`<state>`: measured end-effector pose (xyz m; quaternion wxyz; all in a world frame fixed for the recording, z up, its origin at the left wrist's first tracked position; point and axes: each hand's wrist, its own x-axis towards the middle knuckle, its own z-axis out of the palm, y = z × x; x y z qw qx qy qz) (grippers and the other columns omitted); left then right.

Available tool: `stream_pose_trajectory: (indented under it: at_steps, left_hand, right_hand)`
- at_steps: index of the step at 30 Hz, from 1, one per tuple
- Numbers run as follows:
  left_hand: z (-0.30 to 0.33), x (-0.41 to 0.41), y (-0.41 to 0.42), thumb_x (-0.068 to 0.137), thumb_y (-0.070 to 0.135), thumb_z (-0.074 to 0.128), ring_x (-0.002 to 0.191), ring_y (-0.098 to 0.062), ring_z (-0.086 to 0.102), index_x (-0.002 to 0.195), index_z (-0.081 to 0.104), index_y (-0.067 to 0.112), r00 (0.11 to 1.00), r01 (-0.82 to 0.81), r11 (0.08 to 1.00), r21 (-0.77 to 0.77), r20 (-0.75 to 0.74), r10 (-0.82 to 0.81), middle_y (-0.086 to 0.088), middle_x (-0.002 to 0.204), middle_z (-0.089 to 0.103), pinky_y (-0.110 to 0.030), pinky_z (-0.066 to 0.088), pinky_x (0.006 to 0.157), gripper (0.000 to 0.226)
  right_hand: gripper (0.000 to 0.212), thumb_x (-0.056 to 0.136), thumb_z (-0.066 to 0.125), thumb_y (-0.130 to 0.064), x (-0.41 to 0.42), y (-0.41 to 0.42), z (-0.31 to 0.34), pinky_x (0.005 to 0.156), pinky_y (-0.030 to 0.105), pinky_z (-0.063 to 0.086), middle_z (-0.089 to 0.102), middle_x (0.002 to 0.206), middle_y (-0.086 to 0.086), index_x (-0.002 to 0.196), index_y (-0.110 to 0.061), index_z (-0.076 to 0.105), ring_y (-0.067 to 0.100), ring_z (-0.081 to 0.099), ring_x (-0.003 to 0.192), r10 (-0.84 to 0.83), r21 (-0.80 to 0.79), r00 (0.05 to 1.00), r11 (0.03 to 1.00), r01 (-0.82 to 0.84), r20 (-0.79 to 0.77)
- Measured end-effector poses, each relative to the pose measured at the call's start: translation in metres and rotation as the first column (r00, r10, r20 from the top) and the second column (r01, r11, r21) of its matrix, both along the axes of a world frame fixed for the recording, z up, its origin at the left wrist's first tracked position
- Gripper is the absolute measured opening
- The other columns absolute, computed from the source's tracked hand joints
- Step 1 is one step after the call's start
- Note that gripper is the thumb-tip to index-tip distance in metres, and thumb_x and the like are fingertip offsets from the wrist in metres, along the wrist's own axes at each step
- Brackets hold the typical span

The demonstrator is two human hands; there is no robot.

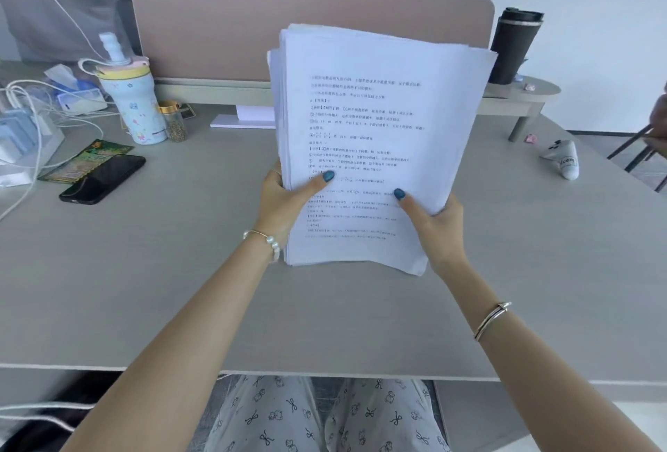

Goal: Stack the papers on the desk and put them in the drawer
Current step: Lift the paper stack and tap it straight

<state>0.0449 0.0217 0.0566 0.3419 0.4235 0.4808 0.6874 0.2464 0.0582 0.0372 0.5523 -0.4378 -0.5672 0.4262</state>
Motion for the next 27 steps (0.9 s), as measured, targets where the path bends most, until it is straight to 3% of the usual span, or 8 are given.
stream_pose_trajectory:
  at_steps: [3, 5, 7, 10, 16, 21, 24, 27]
  left_hand:
    - [-0.004, -0.01, -0.004, 0.07, 0.011, 0.076, 0.074, -0.001, 0.069, 0.081, 0.07, 0.022, 0.998, 0.052, 0.997, -0.063, -0.024, -0.053, 0.019, 0.071, 0.074, -0.017, 0.054, 0.064, 0.017]
    - [-0.008, -0.011, -0.008, 0.069, 0.013, 0.077, 0.078, -0.003, 0.07, 0.083, 0.071, 0.022, 0.996, 0.083, 0.993, -0.084, -0.03, -0.086, 0.017, 0.075, 0.075, -0.018, 0.055, 0.067, 0.018]
    - [-0.013, -0.005, -0.011, 0.067, 0.019, 0.079, 0.088, -0.01, 0.07, 0.085, 0.072, 0.024, 0.997, 0.081, 0.991, -0.106, 0.0, -0.082, 0.013, 0.083, 0.075, -0.026, 0.057, 0.076, 0.02]
    - [-0.013, 0.006, -0.016, 0.075, 0.024, 0.072, 0.091, -0.013, 0.069, 0.08, 0.071, 0.027, 0.998, 0.048, 0.994, -0.098, 0.048, -0.043, 0.015, 0.082, 0.074, -0.032, 0.054, 0.082, 0.006]
    - [-0.007, 0.034, -0.03, 0.078, 0.035, 0.067, 0.09, -0.01, 0.068, 0.082, 0.07, 0.031, 0.999, 0.043, 0.997, -0.065, -0.002, -0.043, 0.015, 0.087, 0.072, -0.032, 0.053, 0.084, 0.006]
    - [0.001, 0.077, -0.045, 0.084, 0.028, 0.063, 0.087, -0.004, 0.068, 0.098, 0.066, 0.024, 0.991, 0.129, 0.991, -0.024, 0.038, -0.128, 0.009, 0.095, 0.07, -0.021, 0.055, 0.076, 0.015]
    - [0.0, 0.112, -0.053, 0.083, 0.03, 0.063, 0.098, -0.013, 0.067, 0.107, 0.066, 0.014, 0.985, 0.166, 0.986, -0.031, 0.059, -0.164, -0.001, 0.105, 0.071, -0.029, 0.055, 0.084, 0.029]
    - [-0.004, 0.152, -0.062, 0.083, 0.03, 0.064, 0.104, -0.016, 0.065, 0.108, 0.065, 0.014, 0.973, 0.223, 0.973, -0.051, 0.073, -0.219, -0.003, 0.109, 0.069, -0.033, 0.052, 0.09, 0.03]
  right_hand:
    - [0.02, 0.076, 0.075, -0.025, 0.003, 0.0, -0.002, 0.082, 0.042, 0.056, 0.07, 0.096, -0.006, 0.092, -0.023, 0.064, 0.015, 0.067, 0.091, 0.014, -0.002, 1.0, 1.0, -0.014, 0.024]
    - [0.026, 0.077, 0.074, -0.029, 0.003, -0.002, -0.005, 0.082, 0.039, 0.056, 0.068, 0.101, -0.006, 0.098, -0.021, 0.062, 0.015, 0.066, 0.095, 0.006, 0.011, 0.998, 1.0, -0.007, 0.062]
    - [0.029, 0.082, 0.068, -0.031, 0.0, -0.009, -0.006, 0.079, 0.026, 0.052, 0.065, 0.104, -0.013, 0.108, -0.024, 0.057, 0.003, 0.062, 0.097, -0.017, 0.052, 0.997, 0.999, 0.014, 0.073]
    - [0.024, 0.091, 0.056, -0.031, 0.002, -0.017, -0.007, 0.074, 0.013, 0.047, 0.062, 0.103, -0.019, 0.114, -0.023, 0.053, -0.012, 0.059, 0.092, -0.021, 0.079, 0.998, 0.997, 0.016, 0.066]
    - [0.025, 0.092, 0.055, -0.031, 0.031, -0.037, -0.003, 0.07, 0.006, 0.046, 0.061, 0.102, -0.021, 0.116, -0.025, 0.053, -0.014, 0.059, 0.089, -0.052, 0.097, 0.996, 0.994, 0.044, 0.076]
    - [0.019, 0.092, 0.053, -0.025, 0.08, -0.056, 0.012, 0.073, 0.016, 0.046, 0.064, 0.1, -0.014, 0.11, -0.02, 0.056, -0.005, 0.061, 0.088, -0.115, 0.106, 0.991, 0.989, 0.107, 0.064]
    - [0.018, 0.093, 0.048, -0.025, 0.118, -0.074, 0.017, 0.077, 0.021, 0.047, 0.064, 0.101, -0.011, 0.109, -0.022, 0.056, 0.002, 0.061, 0.092, -0.166, 0.116, 0.981, 0.981, 0.154, 0.1]
    - [0.016, 0.092, 0.044, -0.029, 0.159, -0.096, 0.018, 0.086, 0.03, 0.047, 0.063, 0.104, -0.013, 0.102, -0.037, 0.054, 0.011, 0.059, 0.101, -0.217, 0.096, 0.968, 0.974, 0.205, 0.128]
